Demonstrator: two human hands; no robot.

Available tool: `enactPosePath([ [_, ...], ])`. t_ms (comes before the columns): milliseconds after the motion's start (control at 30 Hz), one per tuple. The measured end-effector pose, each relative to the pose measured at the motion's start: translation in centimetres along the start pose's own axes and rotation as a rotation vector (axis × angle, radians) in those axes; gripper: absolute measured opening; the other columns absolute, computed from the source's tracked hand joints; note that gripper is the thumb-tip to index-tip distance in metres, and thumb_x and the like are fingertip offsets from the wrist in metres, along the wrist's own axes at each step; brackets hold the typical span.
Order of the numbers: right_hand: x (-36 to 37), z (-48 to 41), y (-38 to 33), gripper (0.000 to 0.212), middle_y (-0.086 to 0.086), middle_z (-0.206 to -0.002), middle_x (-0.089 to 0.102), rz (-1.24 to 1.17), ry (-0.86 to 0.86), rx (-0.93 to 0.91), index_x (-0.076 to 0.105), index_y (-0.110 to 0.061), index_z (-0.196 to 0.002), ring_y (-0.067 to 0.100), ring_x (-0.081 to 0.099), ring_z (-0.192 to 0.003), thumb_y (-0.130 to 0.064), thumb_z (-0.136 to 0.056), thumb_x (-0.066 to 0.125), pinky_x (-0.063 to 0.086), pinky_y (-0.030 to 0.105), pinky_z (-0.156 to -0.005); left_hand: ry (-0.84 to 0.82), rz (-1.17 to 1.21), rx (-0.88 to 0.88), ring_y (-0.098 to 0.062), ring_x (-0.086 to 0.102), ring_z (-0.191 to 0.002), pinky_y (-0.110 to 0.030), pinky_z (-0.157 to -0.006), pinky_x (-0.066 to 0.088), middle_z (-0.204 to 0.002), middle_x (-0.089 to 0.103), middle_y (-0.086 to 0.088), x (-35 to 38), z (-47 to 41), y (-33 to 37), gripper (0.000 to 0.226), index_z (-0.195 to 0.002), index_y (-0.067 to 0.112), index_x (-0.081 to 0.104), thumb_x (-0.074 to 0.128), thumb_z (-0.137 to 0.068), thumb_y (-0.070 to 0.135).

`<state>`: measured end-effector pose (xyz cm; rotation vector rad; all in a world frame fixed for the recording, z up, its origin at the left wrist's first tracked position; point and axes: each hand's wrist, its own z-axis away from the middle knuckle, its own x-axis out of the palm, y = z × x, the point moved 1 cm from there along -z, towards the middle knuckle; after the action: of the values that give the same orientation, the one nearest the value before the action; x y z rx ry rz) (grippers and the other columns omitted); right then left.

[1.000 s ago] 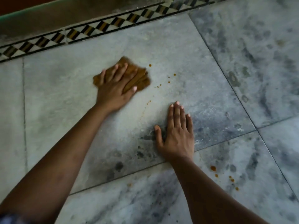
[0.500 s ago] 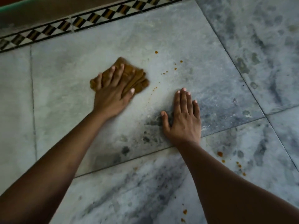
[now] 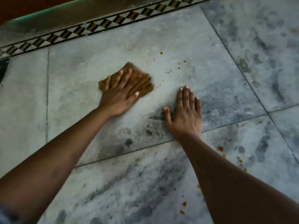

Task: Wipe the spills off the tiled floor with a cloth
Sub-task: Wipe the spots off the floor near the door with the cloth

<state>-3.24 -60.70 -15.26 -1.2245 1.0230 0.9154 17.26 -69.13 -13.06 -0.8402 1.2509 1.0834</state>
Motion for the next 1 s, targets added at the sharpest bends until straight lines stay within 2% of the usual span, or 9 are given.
enactPosePath([
  [67, -0.1, 0.0, 0.2, 0.079, 0.010, -0.158, -0.003, -0.006, -0.011, 0.001, -0.001, -0.008, -0.149, 0.021, -0.004, -0.146, -0.052, -0.087, 0.017, -0.006, 0.035, -0.118, -0.028, 0.001, -0.080, -0.012, -0.005, -0.146, -0.040, -0.116, -0.008, -0.158, -0.003, 0.010, -0.2, 2.0, -2.2, 0.061, -0.148, 0.035, 0.006, 0.018, -0.093, 0.058],
  [133, -0.1, 0.3, 0.2, 0.079, 0.010, -0.158, -0.002, -0.025, -0.019, -0.017, 0.000, -0.007, -0.149, 0.021, -0.004, -0.146, -0.052, -0.087, 0.016, -0.005, 0.035, -0.118, -0.059, 0.012, -0.287, -0.013, -0.006, -0.146, -0.044, -0.116, -0.008, -0.159, -0.004, 0.007, -0.7, 0.6, -3.4, 0.062, -0.150, 0.027, 0.004, 0.023, -0.097, 0.054],
  [233, -0.4, -0.1, 0.8, 0.079, 0.010, -0.158, -0.001, -0.073, -0.024, -0.032, 0.002, -0.008, -0.149, 0.020, -0.003, -0.146, -0.052, -0.086, 0.015, -0.007, 0.033, -0.116, -0.119, 0.061, -0.424, -0.020, -0.011, -0.146, -0.052, -0.115, -0.008, -0.159, -0.013, 0.003, -2.1, -4.1, -0.6, 0.064, -0.150, 0.027, -0.001, 0.018, -0.096, 0.055],
  [367, -1.4, -2.4, 4.1, 0.078, 0.012, -0.158, 0.003, -0.003, 0.021, 0.024, 0.003, -0.007, -0.149, 0.022, 0.000, -0.146, -0.052, -0.087, 0.014, -0.003, 0.036, -0.118, -0.133, 0.068, -0.205, -0.020, -0.014, -0.145, -0.052, -0.114, -0.012, -0.159, -0.012, 0.005, -1.6, -5.2, 4.1, 0.057, -0.149, 0.035, 0.001, 0.018, -0.098, 0.052],
  [500, -1.5, -3.0, 4.6, 0.077, 0.012, -0.158, 0.005, 0.014, 0.014, 0.004, 0.005, -0.007, -0.149, 0.023, 0.002, -0.146, -0.051, -0.088, 0.018, -0.002, 0.036, -0.117, -0.050, 0.030, -0.039, -0.011, -0.009, -0.145, -0.042, -0.115, -0.011, -0.158, -0.006, 0.011, 0.3, -1.8, 2.4, 0.054, -0.148, 0.038, 0.008, 0.025, -0.098, 0.049],
  [667, -1.6, -3.0, 4.8, 0.076, 0.011, -0.158, -0.001, 0.011, 0.005, -0.001, 0.000, -0.008, -0.149, 0.022, -0.003, -0.146, -0.051, -0.089, 0.019, -0.006, 0.036, -0.117, -0.022, 0.066, -0.356, -0.016, -0.005, -0.146, -0.046, -0.116, -0.006, -0.160, -0.002, 0.003, -1.7, -9.2, 0.2, 0.059, -0.150, 0.023, 0.010, 0.022, -0.098, 0.050],
  [767, -1.5, -2.9, 4.7, 0.075, 0.011, -0.158, -0.005, 0.009, -0.013, -0.008, -0.003, -0.009, -0.149, 0.021, -0.006, -0.146, -0.051, -0.090, 0.018, -0.008, 0.036, -0.117, -0.050, 0.126, -0.352, -0.018, -0.009, -0.146, -0.050, -0.115, -0.008, -0.160, -0.005, 0.003, -2.6, -14.3, 2.9, 0.059, -0.150, 0.024, 0.013, 0.018, -0.098, 0.051],
  [933, -1.6, -2.9, 4.6, 0.076, 0.011, -0.158, -0.001, -0.001, -0.005, -0.002, 0.000, -0.009, -0.149, 0.021, -0.004, -0.146, -0.051, -0.089, 0.017, -0.008, 0.035, -0.117, -0.021, 0.045, 0.010, -0.012, -0.007, -0.146, -0.044, -0.114, -0.010, -0.159, -0.002, 0.011, -0.8, -9.6, 5.3, 0.055, -0.147, 0.038, 0.015, 0.021, -0.095, 0.054],
  [1000, -1.5, -2.9, 4.6, 0.076, 0.010, -0.158, -0.001, -0.011, -0.005, -0.006, 0.000, -0.009, -0.149, 0.020, -0.005, -0.146, -0.051, -0.088, 0.016, -0.008, 0.035, -0.117, -0.036, 0.039, 0.040, -0.011, -0.004, -0.146, -0.040, -0.114, -0.009, -0.158, 0.001, 0.013, -0.9, -6.7, 2.7, 0.061, -0.147, 0.039, 0.016, 0.017, -0.088, 0.058],
])
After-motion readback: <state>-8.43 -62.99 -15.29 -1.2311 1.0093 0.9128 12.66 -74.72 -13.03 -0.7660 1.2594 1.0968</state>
